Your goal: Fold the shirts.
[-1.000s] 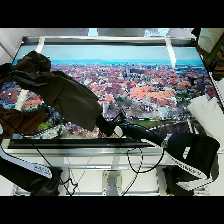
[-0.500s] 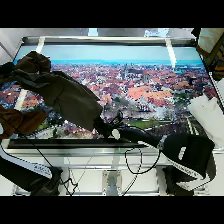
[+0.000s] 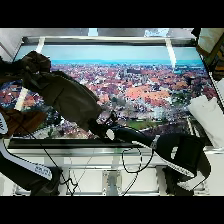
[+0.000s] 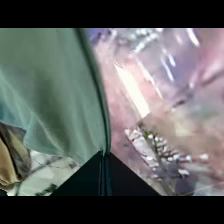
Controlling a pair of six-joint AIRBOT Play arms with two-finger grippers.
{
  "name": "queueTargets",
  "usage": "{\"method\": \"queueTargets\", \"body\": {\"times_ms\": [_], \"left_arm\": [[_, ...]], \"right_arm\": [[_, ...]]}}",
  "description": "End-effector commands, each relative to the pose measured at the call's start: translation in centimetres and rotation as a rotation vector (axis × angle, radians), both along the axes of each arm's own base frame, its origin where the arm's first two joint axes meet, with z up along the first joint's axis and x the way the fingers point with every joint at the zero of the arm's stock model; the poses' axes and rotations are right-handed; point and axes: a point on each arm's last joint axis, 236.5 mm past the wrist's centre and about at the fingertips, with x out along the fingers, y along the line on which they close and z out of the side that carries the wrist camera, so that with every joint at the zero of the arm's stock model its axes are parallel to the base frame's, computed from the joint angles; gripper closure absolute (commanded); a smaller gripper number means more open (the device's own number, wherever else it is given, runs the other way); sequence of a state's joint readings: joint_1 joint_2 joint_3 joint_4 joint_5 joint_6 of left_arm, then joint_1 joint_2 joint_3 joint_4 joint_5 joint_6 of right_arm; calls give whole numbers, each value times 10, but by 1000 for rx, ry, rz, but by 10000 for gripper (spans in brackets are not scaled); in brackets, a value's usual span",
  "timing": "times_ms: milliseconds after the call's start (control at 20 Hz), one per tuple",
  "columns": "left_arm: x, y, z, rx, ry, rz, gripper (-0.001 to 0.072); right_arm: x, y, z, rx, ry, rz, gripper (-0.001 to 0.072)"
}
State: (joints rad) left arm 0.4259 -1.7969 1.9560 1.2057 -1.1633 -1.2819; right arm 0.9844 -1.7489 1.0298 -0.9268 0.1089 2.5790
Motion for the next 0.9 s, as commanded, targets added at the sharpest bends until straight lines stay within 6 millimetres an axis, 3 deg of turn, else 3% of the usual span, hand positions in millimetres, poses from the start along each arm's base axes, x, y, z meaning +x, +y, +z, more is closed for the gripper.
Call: {"method": "queueTargets", "body": {"times_ms": [0,100,200,350,450,650,850], "left_arm": [[3,-8,0,7,-5,-18,696],[3,-8,0,6,-4,-16,696],[4,-8,1,-5,-5,-7,696],[6,-17,4,-56,-17,-2,696],[10,-37,11,-149,-41,-23,696],[19,-102,42,-354,-118,-141,697],[29,-149,85,-411,-215,-219,698]], "right_arm": [[27,1,15,-6,-123,32,689],[56,-4,39,13,-251,21,690],[88,-13,80,23,-423,37,690],[124,-45,135,3,-571,34,690],[145,-70,170,-30,-672,32,690],[186,-141,239,-119,-855,-31,691],[213,-226,307,-225,-1015,-137,692]]}}
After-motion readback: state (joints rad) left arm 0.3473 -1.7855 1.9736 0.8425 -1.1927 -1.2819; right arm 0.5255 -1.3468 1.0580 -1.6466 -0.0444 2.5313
